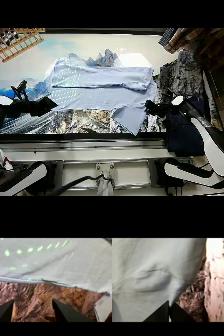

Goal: Fold the clothes and pants, and hang the long-sleeved shirts on hangers.

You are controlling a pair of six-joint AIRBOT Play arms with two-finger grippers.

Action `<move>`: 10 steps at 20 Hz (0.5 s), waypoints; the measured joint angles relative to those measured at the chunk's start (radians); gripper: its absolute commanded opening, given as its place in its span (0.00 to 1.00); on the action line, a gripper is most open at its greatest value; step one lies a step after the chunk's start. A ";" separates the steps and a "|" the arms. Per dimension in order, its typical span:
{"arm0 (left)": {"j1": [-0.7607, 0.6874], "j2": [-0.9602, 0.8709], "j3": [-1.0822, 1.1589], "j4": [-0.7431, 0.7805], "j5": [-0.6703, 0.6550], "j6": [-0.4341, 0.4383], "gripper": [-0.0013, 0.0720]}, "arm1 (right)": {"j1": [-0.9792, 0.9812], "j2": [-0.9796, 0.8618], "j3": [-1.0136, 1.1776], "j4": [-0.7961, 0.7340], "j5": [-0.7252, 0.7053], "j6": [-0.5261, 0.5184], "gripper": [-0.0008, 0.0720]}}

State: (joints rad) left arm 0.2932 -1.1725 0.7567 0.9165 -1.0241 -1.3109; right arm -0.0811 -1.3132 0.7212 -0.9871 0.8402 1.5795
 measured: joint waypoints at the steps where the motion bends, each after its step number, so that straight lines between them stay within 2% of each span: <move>1: 0.001 -0.001 -0.003 0.010 0.007 -0.015 0.86 | 0.000 0.000 0.000 -0.004 -0.002 0.000 0.05; 9: 0.008 -0.080 -0.022 0.041 0.043 -0.074 0.85 | 0.000 0.002 0.000 -0.014 -0.042 -0.003 0.04; 10: 0.011 -0.094 -0.023 0.042 0.050 -0.082 0.79 | 0.000 0.002 0.000 -0.014 -0.043 -0.003 0.04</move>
State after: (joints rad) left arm 0.3046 -1.2663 0.7338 0.9585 -0.9737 -1.3930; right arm -0.0811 -1.3117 0.7216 -1.0016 0.7971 1.5761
